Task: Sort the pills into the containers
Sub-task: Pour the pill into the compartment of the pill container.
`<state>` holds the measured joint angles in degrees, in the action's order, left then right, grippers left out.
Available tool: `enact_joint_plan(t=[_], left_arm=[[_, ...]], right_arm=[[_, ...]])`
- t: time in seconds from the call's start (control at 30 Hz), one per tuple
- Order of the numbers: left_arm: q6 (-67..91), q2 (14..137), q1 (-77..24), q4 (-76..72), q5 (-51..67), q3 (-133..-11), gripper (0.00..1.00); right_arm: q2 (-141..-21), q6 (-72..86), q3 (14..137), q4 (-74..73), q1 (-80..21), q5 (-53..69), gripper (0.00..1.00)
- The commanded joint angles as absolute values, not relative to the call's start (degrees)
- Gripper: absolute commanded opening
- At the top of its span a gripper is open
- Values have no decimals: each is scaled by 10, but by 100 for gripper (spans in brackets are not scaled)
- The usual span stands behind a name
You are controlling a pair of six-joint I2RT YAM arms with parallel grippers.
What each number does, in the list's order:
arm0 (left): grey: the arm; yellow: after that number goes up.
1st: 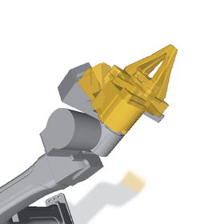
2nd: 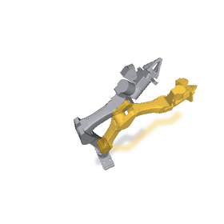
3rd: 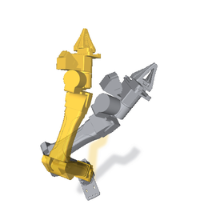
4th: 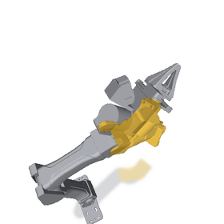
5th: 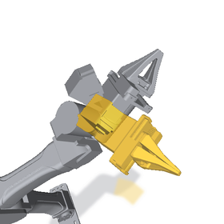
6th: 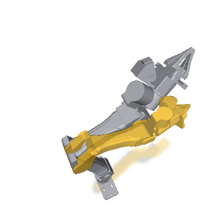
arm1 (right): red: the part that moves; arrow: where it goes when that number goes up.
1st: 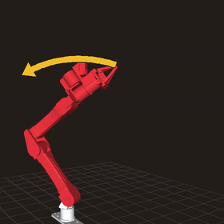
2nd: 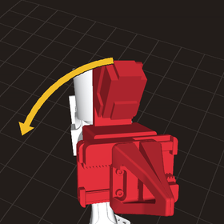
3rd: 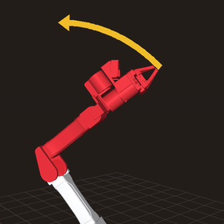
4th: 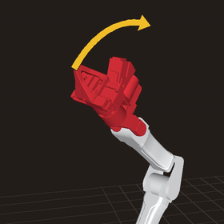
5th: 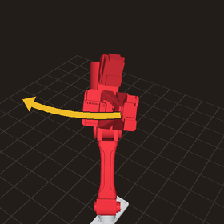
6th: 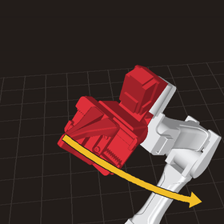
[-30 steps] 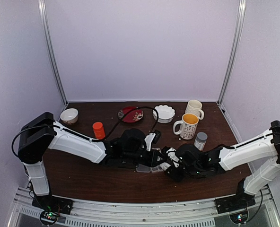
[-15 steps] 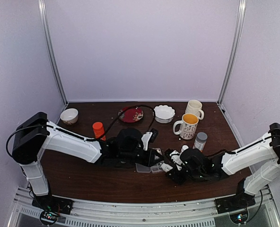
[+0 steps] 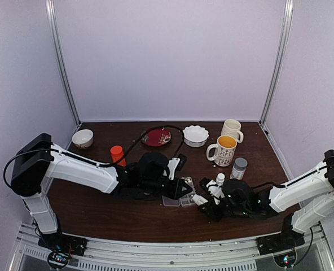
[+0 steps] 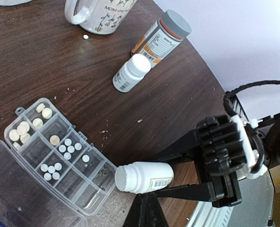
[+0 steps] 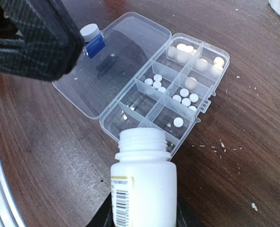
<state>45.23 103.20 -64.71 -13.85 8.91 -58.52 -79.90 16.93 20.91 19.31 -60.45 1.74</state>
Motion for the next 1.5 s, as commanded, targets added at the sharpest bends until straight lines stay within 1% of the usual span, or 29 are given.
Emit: enact_joint_plan(t=[0.0, 0.3, 0.7, 1.0, 1.23, 1.47], left_arm=[[436, 1004, -650, -130, 76, -591, 0], [434, 990, -649, -126, 71, -575, 0], [435, 988, -649, -133, 69, -563, 0], [437, 996, -649, -143, 72, -558, 0], [439, 1020, -649, -145, 97, -572, 0], [447, 1035, -649, -155, 106, -575, 0]], right_arm=[[-780, 156, 204, 224, -602, 29, 0], [-805, 159, 230, 207, -604, 59, 0], [-840, 181, 264, 171, -609, 51, 0], [-857, 193, 286, 141, -610, 51, 0], [-872, 199, 312, 98, -610, 48, 0], [-866, 206, 328, 61, -611, 41, 0]])
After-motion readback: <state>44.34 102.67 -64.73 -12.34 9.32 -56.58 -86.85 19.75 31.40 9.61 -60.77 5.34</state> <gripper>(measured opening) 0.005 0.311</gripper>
